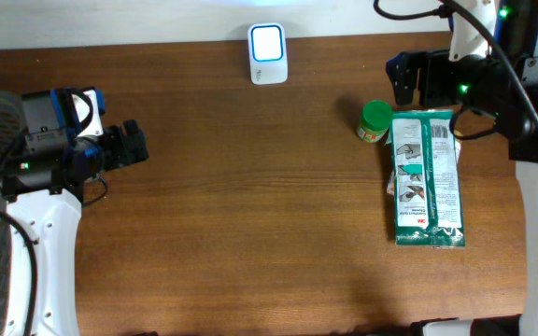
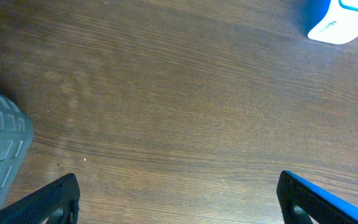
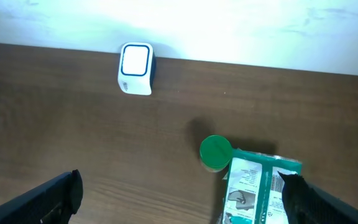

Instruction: Scan the item barcode

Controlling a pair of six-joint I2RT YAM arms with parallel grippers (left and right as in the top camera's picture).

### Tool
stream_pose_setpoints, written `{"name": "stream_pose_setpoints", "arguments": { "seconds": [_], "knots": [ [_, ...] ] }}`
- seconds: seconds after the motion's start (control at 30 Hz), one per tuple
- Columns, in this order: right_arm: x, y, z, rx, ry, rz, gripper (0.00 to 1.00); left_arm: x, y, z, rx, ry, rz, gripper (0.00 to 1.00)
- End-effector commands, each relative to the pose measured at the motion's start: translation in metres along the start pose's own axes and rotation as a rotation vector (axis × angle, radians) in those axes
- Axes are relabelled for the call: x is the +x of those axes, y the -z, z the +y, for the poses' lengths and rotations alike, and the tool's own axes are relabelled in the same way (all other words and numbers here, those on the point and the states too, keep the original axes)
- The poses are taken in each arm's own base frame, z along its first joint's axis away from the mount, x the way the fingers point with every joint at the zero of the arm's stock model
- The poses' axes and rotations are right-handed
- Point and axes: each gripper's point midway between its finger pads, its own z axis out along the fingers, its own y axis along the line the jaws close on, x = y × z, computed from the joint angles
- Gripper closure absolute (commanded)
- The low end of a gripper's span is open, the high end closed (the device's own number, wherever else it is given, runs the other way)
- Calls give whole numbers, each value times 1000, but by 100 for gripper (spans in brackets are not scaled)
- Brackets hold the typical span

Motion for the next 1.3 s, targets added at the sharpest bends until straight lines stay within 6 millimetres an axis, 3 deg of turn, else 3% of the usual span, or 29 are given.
{"name": "stream_pose_setpoints", "arguments": {
  "seconds": [0.0,0.2,0.33,0.43,0.6,0.73,0.83,1.1,1.27],
  "knots": [
    [2,-6,2,-11,-12,17,2,-5,3,-2,9,7,-14,1],
    [11,8,3,-8,-2,-41,2,-5,3,-2,9,7,-14,1],
    [20,36,8,-10,40,-287,2,-5,3,-2,9,6,-14,1],
    [42,56,5,6,60,-459,2,-5,3,-3,9,7,-14,1],
    [104,71,4,23,106,-744,2,-5,3,-2,9,7,-14,1],
    [153,54,3,19,129,-861,2,-5,3,-2,9,7,-14,1],
    [186,29,-1,17,133,-885,2,-5,3,-2,9,7,-14,1],
    [226,-9,-8,6,97,-839,2,-5,3,-2,9,7,-14,1],
    [265,-42,-14,9,58,-633,2,-5,3,-2,9,6,-14,1]
  ]
}}
